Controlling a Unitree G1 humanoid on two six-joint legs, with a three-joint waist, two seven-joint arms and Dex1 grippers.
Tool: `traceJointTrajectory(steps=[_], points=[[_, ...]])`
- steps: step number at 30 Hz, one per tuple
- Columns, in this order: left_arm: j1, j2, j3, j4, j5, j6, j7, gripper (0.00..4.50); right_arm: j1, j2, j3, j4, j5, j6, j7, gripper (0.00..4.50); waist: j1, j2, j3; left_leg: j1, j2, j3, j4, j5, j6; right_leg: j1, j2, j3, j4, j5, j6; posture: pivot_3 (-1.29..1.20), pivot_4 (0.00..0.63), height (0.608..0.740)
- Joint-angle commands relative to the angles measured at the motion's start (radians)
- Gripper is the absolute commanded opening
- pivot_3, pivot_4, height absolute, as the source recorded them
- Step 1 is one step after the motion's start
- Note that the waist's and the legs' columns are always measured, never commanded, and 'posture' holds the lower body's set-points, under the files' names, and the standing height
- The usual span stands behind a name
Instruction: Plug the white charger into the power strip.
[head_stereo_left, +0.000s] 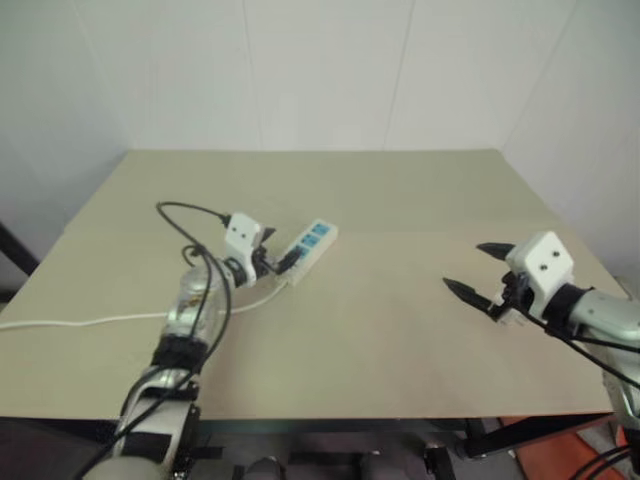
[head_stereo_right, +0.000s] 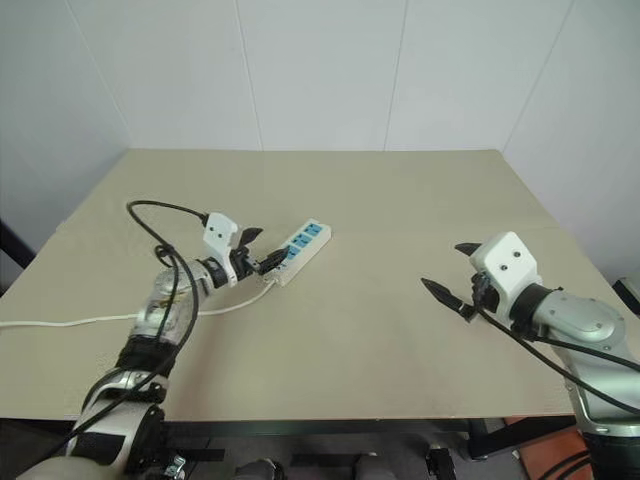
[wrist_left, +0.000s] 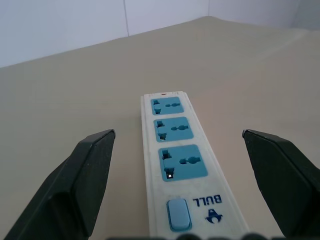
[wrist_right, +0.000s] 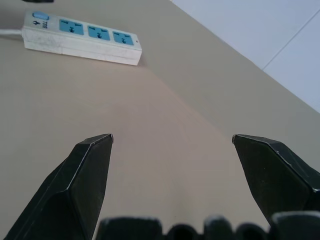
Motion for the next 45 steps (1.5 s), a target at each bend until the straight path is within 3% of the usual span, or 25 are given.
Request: traceJointTrajectory(steps=[1, 8, 17, 31, 45], points=[[-0.049, -0.031, 0.008, 0.092, 0.022, -0.096, 0.023, 4.46, -0.024, 0.005, -0.006, -0.023, 0.019, 0.000, 0.003, 4.50, 0.002, 0.000, 0.000, 0.000, 0.000, 0.000, 0.000, 0.000, 0.000, 0.000, 0.000, 0.000, 0.000, 0.000, 0.000, 0.00, 0.150, 0.740], [-0.037, -0.095, -0.010, 0.218, 0.081, -0.262, 0.060, 4.46, -0.033, 0.011, 0.002, -0.029, 0.026, 0.002, 0.016, 4.50, 0.003, 0.000, 0.000, 0.000, 0.000, 0.000, 0.000, 0.000, 0.000, 0.000, 0.000, 0.000, 0.000, 0.000, 0.001, 0.00, 0.150, 0.740], [-0.038, -0.119, 0.001, 0.313, 0.102, -0.328, 0.100, 4.46, -0.033, 0.007, 0.003, -0.044, 0.047, 0.004, 0.031, 4.50, 0.004, 0.000, 0.000, 0.000, 0.000, 0.000, 0.000, 0.000, 0.000, 0.000, 0.000, 0.000, 0.000, 0.000, 0.001, 0.00, 0.150, 0.740], [-0.038, -0.151, 0.027, 0.372, 0.085, -0.239, 0.078, 4.46, -0.032, -0.003, 0.002, -0.089, 0.051, 0.027, 0.029, 4.50, 0.006, 0.000, 0.000, 0.002, -0.001, 0.000, 0.000, 0.000, 0.000, 0.002, 0.000, 0.000, 0.000, 0.001, 0.001, 0.00, 0.150, 0.740], [-0.070, -0.138, -0.028, 0.391, 0.142, -0.170, 0.051, 4.46, -0.049, -0.005, 0.002, -0.100, 0.053, 0.040, 0.030, 4.50, 0.010, 0.001, -0.001, 0.003, -0.001, 0.000, 0.001, 0.000, 0.000, 0.004, 0.000, 0.000, 0.000, 0.001, 0.001, 0.00, 0.150, 0.740]])
